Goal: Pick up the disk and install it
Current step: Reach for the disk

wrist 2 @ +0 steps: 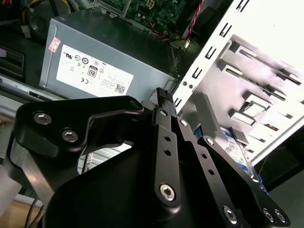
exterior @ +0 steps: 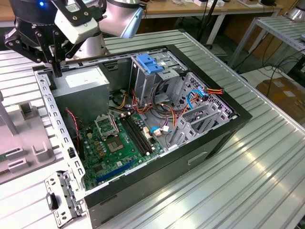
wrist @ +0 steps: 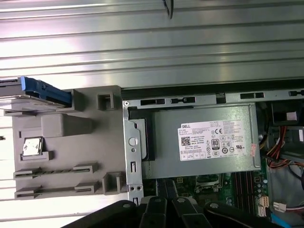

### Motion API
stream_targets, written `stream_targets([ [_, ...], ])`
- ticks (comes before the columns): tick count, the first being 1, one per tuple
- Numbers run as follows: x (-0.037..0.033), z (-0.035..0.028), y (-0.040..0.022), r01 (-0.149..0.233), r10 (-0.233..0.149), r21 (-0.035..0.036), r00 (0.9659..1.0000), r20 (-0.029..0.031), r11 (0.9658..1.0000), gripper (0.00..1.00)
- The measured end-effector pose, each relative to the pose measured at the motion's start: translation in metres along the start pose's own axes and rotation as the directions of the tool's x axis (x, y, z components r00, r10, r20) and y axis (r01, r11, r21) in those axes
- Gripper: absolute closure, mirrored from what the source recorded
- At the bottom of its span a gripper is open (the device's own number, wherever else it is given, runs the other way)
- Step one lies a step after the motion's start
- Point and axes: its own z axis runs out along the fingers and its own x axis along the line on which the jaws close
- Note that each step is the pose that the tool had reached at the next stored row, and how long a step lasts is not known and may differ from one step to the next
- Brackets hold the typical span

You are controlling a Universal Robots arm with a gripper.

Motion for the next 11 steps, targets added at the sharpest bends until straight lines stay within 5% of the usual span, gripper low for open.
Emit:
stream_targets([
  [11, 0.0104, -0.0002, -0.0008, 0.000, 0.000, -0.0001, 1.0000, 0.0001, 1.0000, 0.89],
])
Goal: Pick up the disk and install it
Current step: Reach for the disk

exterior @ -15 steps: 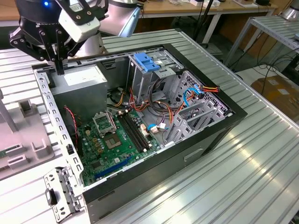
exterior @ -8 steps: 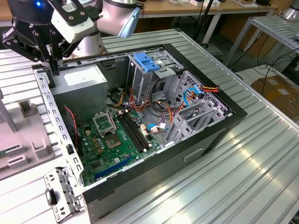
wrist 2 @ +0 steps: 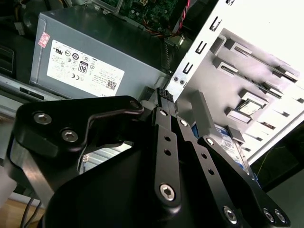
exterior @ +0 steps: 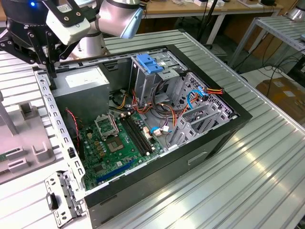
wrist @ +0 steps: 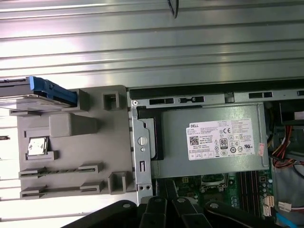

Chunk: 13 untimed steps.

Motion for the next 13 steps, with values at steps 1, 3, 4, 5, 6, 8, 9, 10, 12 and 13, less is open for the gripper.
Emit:
stream_targets([
  [1, 0.0009, -0.0001, -0.0001, 0.000, 0.000, 0.0001, 1.0000, -0.0001, 1.0000, 0.89],
  [3, 0.0038, -0.0001, -0.0003, 0.000, 0.000, 0.0001, 1.0000, 0.0000, 1.0000, 0.89],
  [4, 0.0046, -0.0001, -0.0003, 0.000, 0.000, 0.0000, 1.0000, 0.0000, 1.0000, 0.89],
  [5, 0.0064, -0.0002, -0.0005, 0.000, 0.000, 0.0000, 1.0000, 0.0000, 1.0000, 0.89],
  [6, 0.0088, -0.0003, -0.0007, 0.000, 0.000, 0.0001, 1.0000, -0.0001, 1.0000, 0.89],
  [8, 0.0128, -0.0003, -0.0010, 0.000, 0.000, 0.0000, 1.0000, 0.0000, 1.0000, 0.89],
  [9, 0.0147, -0.0004, -0.0011, 0.000, 0.000, 0.0001, 1.0000, 0.0000, 1.0000, 0.89],
  [10, 0.0162, -0.0005, -0.0012, 0.000, 0.000, 0.0001, 1.0000, -0.0001, 1.0000, 0.89],
  [12, 0.0193, -0.0005, -0.0015, 0.000, 0.000, 0.0001, 1.0000, 0.0000, 1.0000, 0.89],
  [13, 0.0213, -0.0006, -0.0016, 0.000, 0.000, 0.0001, 1.0000, 0.0000, 1.0000, 0.89],
])
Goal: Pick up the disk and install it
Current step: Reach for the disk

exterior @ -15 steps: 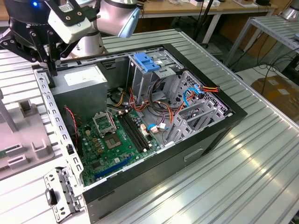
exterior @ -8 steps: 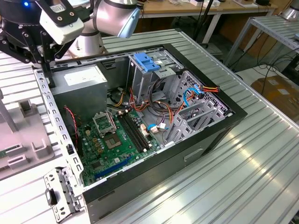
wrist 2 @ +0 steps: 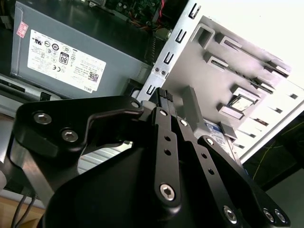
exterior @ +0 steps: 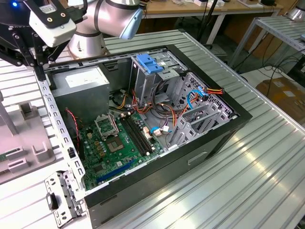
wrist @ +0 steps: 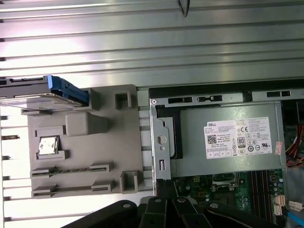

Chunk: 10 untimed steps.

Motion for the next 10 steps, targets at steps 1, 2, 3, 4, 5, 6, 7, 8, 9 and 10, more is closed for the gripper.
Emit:
stream_targets([
  [1, 0.0021, -0.0001, -0.0002, 0.000, 0.000, 0.0000, 1.0000, 0.0000, 1.0000, 0.89],
  [2, 0.0031, -0.0001, -0.0002, 0.000, 0.000, 0.0000, 1.0000, 0.0000, 1.0000, 0.89],
  [3, 0.0042, -0.0001, -0.0003, 0.000, 0.000, 0.0001, 1.0000, 0.0000, 1.0000, 0.89],
  [4, 0.0057, -0.0001, -0.0004, 0.000, 0.000, 0.0000, 1.0000, 0.0000, 1.0000, 0.89],
  [5, 0.0074, -0.0002, -0.0006, 0.000, 0.000, 0.0000, 1.0000, 0.0000, 1.0000, 0.89],
  [6, 0.0088, -0.0002, -0.0007, 0.000, 0.000, 0.0000, 1.0000, 0.0000, 1.0000, 0.89],
  [7, 0.0097, -0.0002, -0.0007, 0.000, 0.000, 0.0000, 1.0000, 0.0000, 1.0000, 0.89],
  [8, 0.0109, -0.0002, -0.0008, 0.000, 0.000, 0.0000, 1.0000, 0.0000, 1.0000, 0.89],
  [9, 0.0120, -0.0003, -0.0009, 0.000, 0.000, 0.0000, 1.0000, 0.0000, 1.0000, 0.89],
  [10, 0.0135, -0.0003, -0.0010, 0.000, 0.000, 0.0000, 1.0000, 0.0000, 1.0000, 0.89],
])
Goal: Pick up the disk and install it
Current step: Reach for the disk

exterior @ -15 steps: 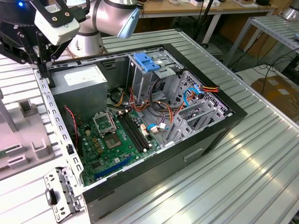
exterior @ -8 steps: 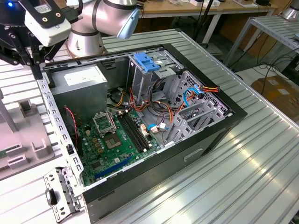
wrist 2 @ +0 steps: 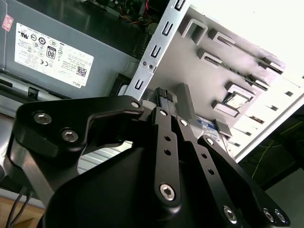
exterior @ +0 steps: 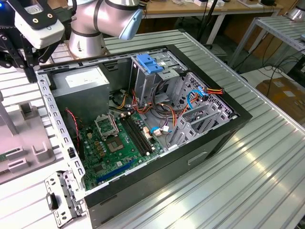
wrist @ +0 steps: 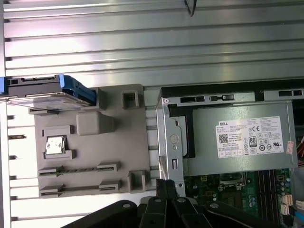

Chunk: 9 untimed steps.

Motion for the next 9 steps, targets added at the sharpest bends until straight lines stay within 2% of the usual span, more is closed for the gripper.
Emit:
stream_targets([
  [9, 0.0123, -0.0003, -0.0009, 0.000, 0.000, 0.0000, 1.0000, 0.0000, 1.0000, 0.89],
])
